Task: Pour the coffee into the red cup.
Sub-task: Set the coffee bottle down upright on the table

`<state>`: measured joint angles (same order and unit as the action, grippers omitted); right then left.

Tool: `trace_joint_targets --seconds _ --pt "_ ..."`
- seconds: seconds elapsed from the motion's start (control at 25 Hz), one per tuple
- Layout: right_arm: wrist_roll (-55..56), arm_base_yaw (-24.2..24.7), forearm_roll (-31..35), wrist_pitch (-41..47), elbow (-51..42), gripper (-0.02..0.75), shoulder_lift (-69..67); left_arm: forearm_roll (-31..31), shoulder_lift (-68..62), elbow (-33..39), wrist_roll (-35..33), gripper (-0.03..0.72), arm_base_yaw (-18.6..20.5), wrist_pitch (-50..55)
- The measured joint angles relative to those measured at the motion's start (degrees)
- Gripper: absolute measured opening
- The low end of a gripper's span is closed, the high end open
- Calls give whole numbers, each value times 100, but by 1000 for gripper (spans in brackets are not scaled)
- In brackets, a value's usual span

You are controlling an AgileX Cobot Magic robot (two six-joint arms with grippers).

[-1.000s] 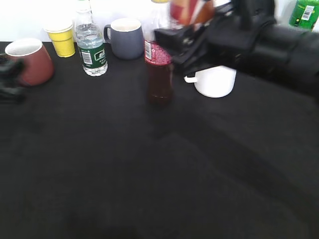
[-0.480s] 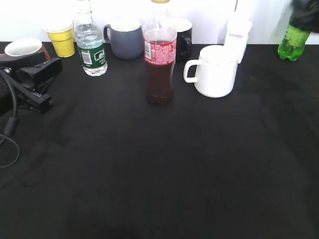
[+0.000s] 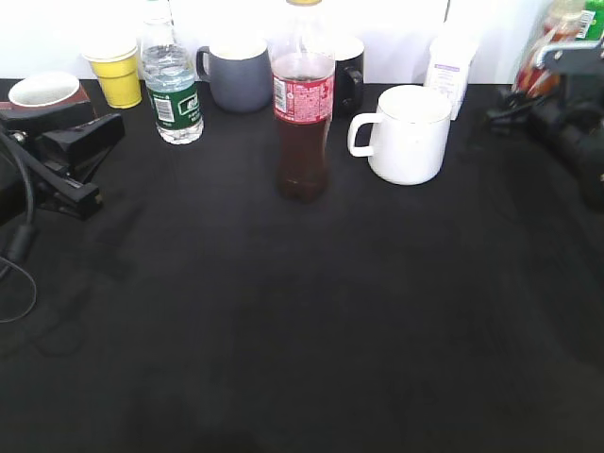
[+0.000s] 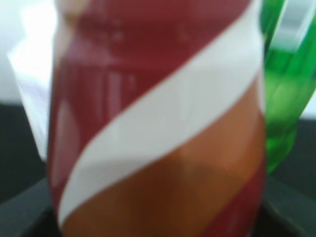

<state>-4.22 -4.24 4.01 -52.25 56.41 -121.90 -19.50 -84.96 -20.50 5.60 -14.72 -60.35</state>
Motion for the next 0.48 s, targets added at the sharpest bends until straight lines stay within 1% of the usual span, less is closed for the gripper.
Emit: trace_joint_targets --seconds 0.32,0.4,0.48 --pt "-7 6 38 -182 434 537 -661 0 0 0 0 292 0 0" --pt "4 6 42 -208 440 586 -679 0 0 0 0 292 0 0" --pt "9 6 42 -221 440 603 -679 0 0 0 0 292 0 0"
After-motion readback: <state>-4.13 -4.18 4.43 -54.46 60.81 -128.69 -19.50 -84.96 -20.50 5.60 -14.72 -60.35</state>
